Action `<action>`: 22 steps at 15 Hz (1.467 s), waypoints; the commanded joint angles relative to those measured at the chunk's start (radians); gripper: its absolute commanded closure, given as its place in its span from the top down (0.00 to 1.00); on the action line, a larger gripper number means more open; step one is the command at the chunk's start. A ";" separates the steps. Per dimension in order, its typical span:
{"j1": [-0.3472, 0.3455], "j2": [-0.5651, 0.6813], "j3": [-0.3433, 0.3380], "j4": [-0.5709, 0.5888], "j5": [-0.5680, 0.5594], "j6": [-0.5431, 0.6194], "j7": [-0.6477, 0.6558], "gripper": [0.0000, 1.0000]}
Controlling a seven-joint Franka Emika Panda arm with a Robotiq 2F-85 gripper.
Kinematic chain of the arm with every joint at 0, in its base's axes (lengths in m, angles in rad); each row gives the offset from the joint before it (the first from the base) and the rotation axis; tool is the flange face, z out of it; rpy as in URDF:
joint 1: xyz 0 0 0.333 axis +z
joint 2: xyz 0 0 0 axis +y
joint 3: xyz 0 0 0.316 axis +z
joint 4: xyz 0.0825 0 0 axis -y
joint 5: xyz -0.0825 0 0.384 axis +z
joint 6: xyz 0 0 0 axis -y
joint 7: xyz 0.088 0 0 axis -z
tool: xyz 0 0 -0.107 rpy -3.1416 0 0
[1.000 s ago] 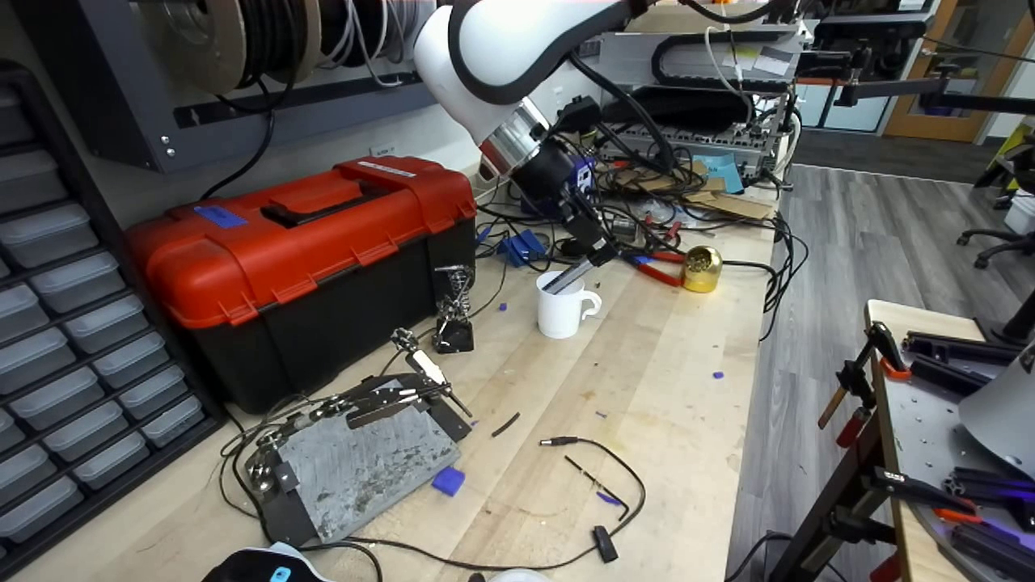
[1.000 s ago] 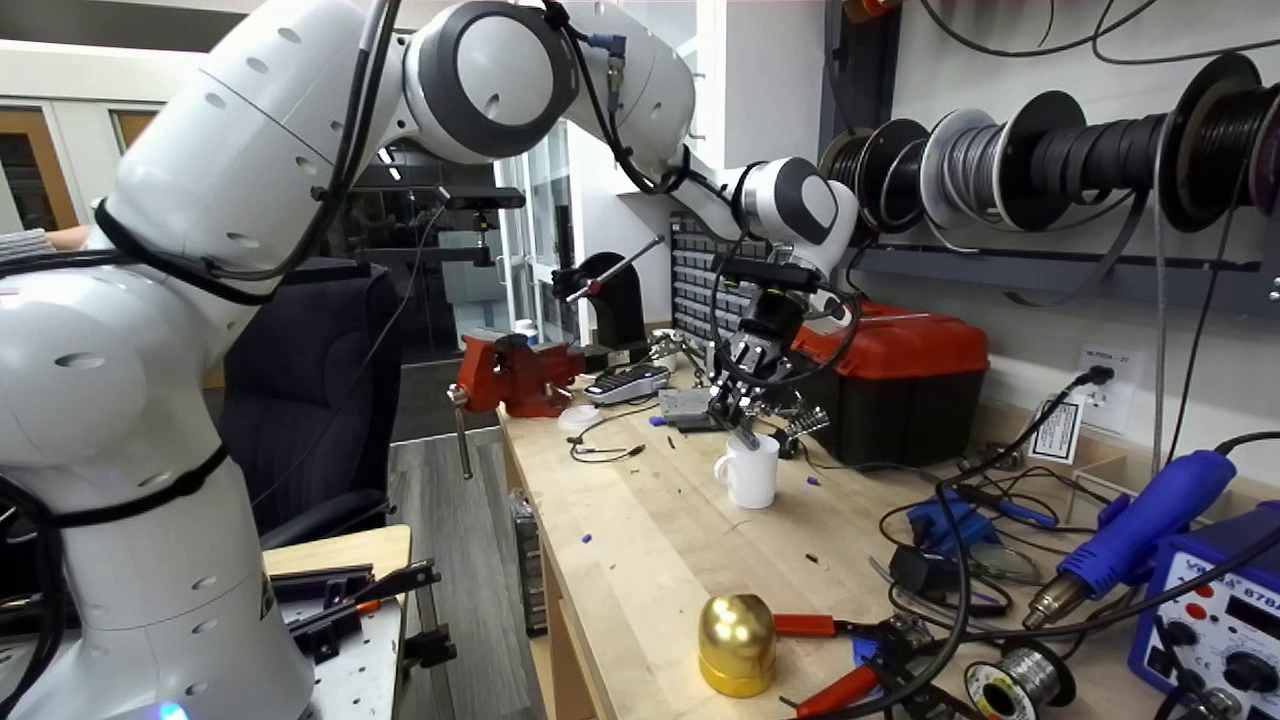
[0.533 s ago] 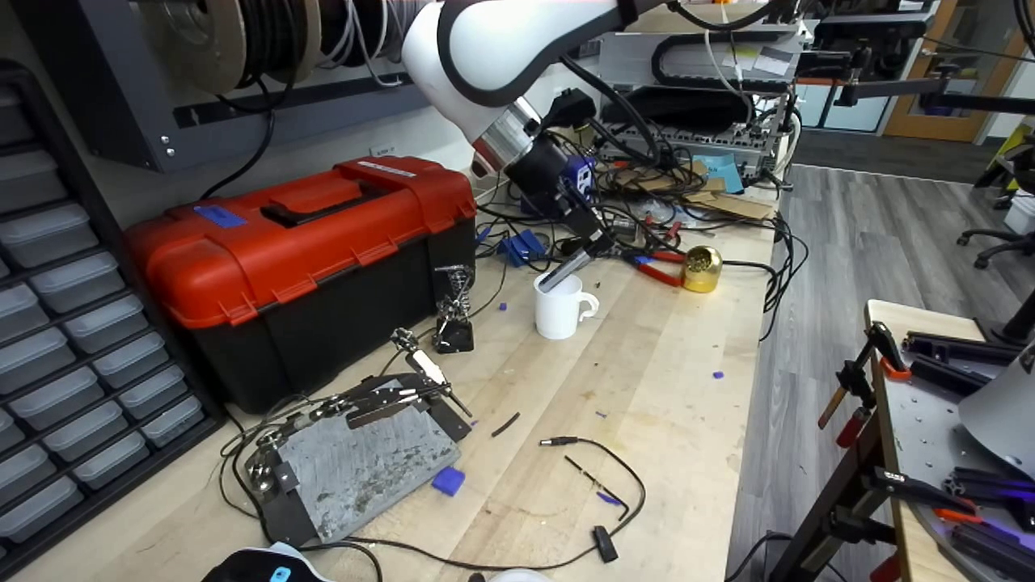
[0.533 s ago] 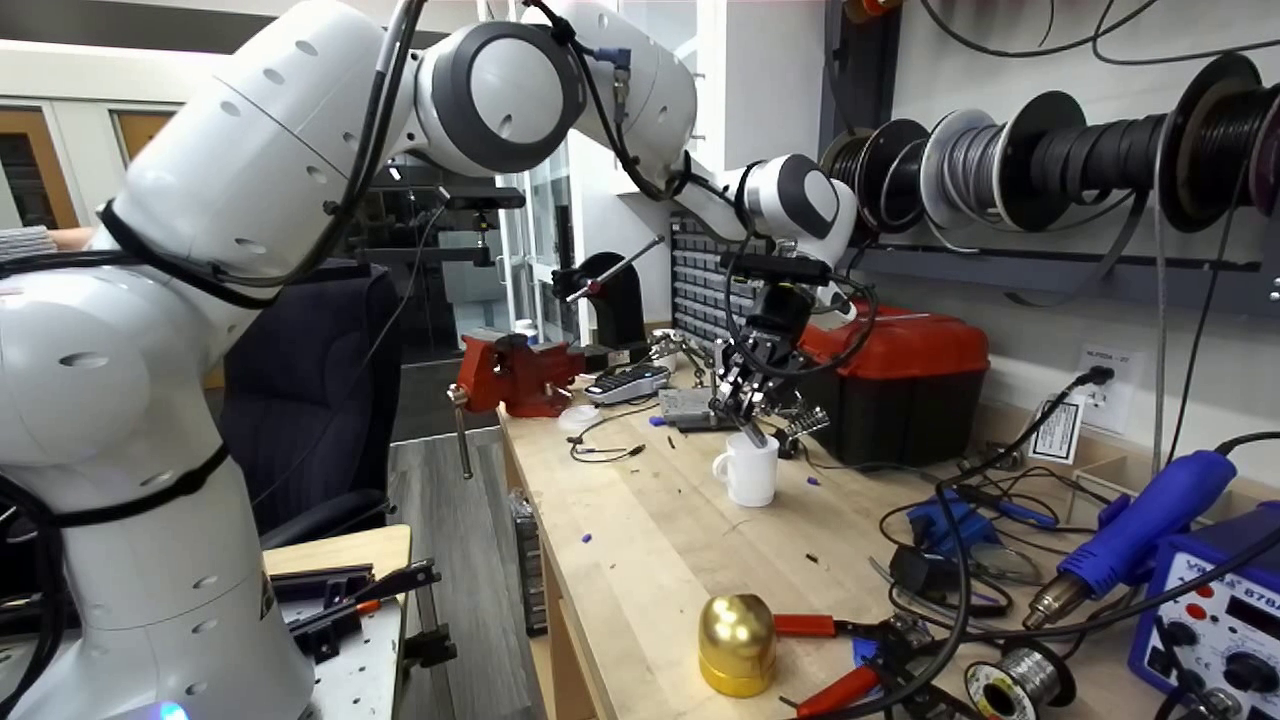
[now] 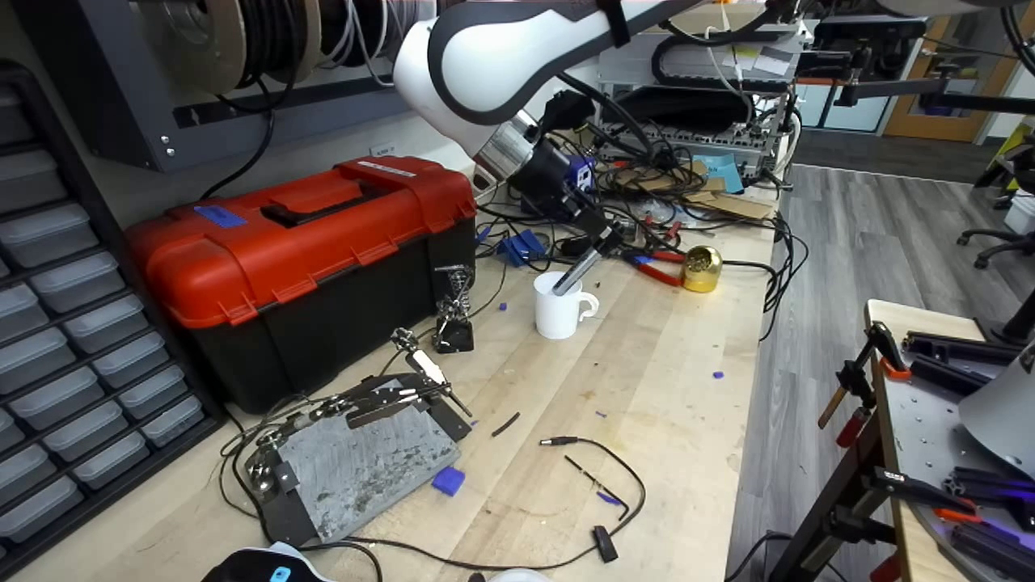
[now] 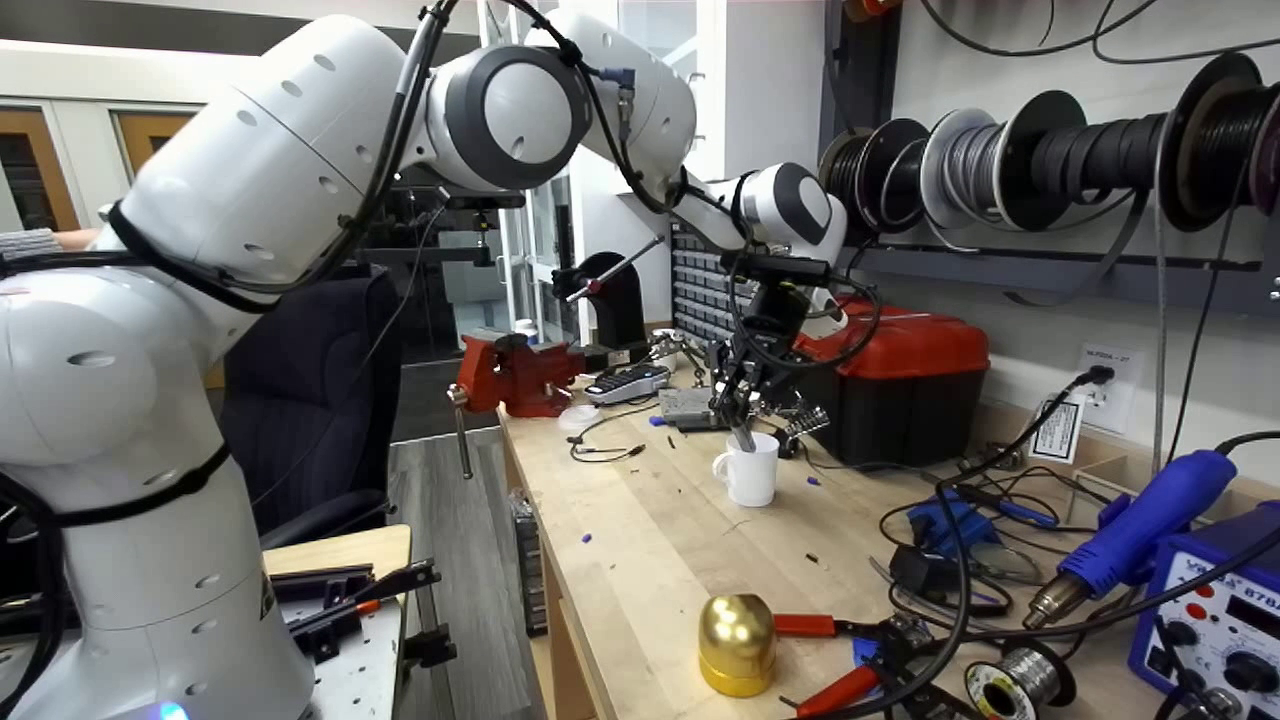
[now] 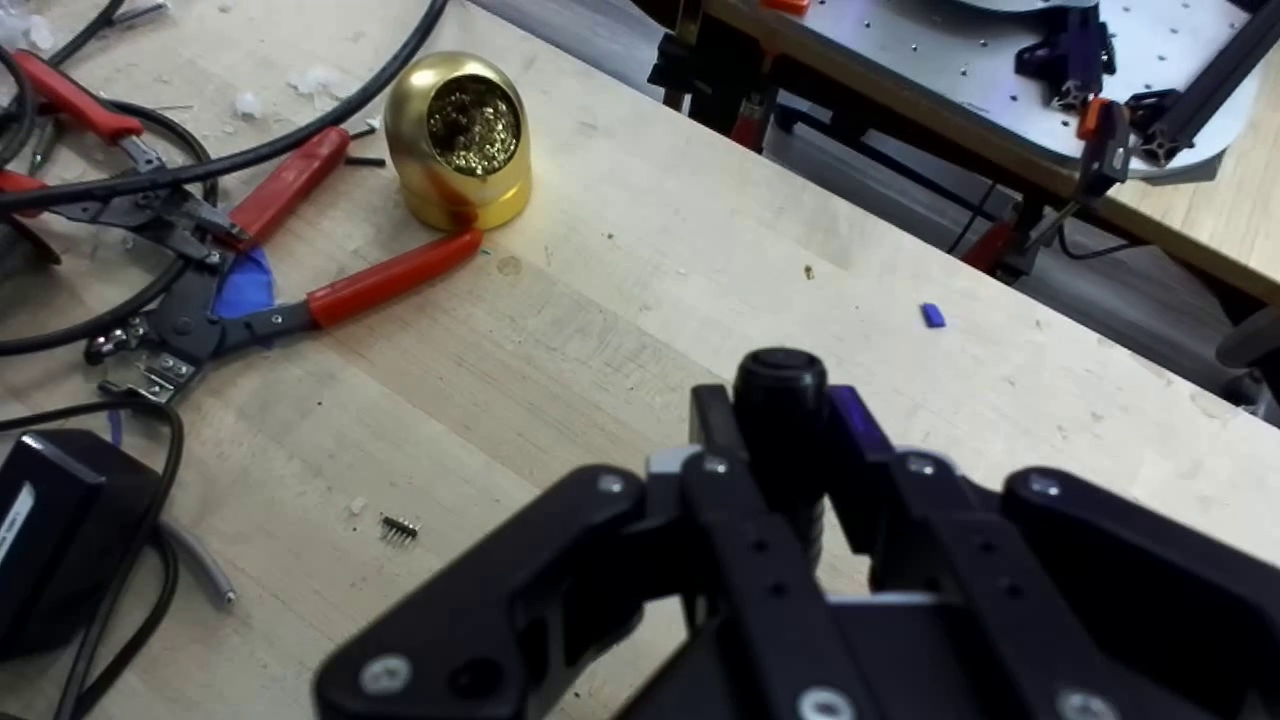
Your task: Put the marker in the white mug
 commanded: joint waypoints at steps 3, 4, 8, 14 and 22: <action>0.012 0.034 0.011 0.068 -0.019 -0.040 -0.027 0.57; 0.012 0.033 0.012 0.070 -0.018 -0.035 -0.028 0.62; 0.008 0.020 0.010 0.082 -0.010 -0.022 -0.022 0.88; -0.024 -0.047 0.011 0.061 0.055 0.073 0.033 1.00; -0.062 -0.237 0.007 -0.090 0.153 0.202 0.121 1.00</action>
